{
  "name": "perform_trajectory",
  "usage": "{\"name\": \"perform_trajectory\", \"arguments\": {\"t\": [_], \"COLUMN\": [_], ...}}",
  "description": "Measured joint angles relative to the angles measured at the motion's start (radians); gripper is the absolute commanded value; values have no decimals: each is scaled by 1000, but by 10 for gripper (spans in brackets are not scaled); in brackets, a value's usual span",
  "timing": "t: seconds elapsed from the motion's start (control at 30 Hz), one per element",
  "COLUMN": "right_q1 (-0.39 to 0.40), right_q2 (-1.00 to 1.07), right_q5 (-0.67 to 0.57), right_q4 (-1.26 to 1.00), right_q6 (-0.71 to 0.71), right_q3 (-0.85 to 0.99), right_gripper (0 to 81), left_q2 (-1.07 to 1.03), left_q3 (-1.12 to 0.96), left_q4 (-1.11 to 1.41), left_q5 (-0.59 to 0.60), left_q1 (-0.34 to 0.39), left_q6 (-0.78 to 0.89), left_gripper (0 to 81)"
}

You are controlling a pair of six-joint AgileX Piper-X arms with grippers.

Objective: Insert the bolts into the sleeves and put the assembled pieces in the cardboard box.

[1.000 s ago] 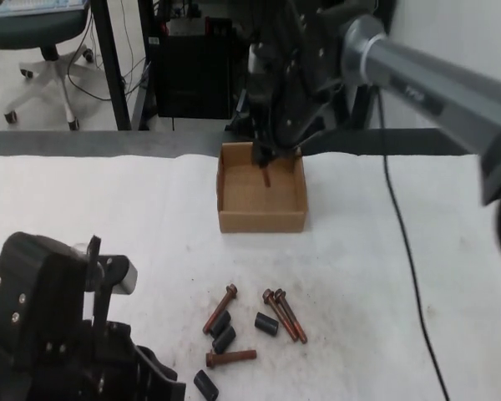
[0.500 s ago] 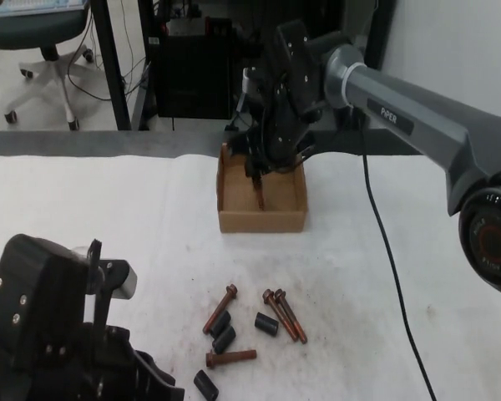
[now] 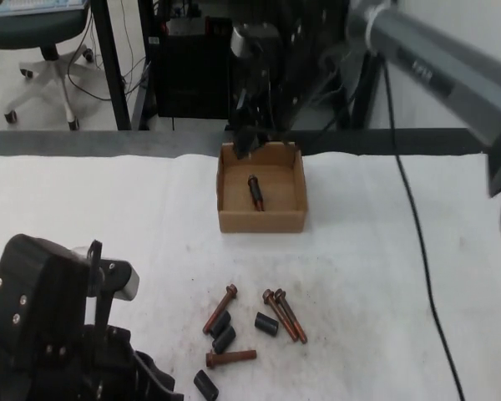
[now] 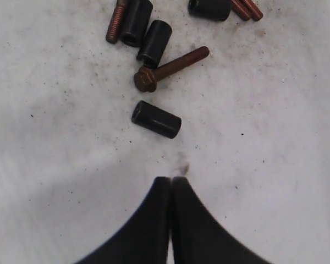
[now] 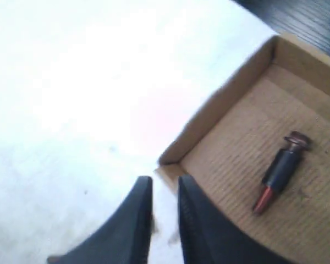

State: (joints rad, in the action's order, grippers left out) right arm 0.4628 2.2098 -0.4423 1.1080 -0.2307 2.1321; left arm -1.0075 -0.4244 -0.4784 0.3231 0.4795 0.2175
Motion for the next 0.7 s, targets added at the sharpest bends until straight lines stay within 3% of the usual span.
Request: {"name": "perform_trajectory", "arguments": {"t": [0.17, 0.37, 0.47, 0.7], "right_q1": [48, 171, 236, 340], "right_q2": [-53, -68, -66, -66], "right_q5": [-15, -8, 53, 113], "right_q4": [148, 310, 342, 357], "right_q6": [-127, -215, -241, -243], "right_q3": [-2, -172, -271, -416], "right_gripper": [284, 285, 285, 197], "left_q2": [0, 0, 4, 102], "left_q3": [0, 0, 0, 0], "left_q4": [0, -14, -72, -230], "left_q5": [-7, -10, -10, -75], "left_q1": [0, 0, 0, 0], "left_q6": [-24, -51, -77, -160], "left_gripper": [3, 3, 3, 3]}}
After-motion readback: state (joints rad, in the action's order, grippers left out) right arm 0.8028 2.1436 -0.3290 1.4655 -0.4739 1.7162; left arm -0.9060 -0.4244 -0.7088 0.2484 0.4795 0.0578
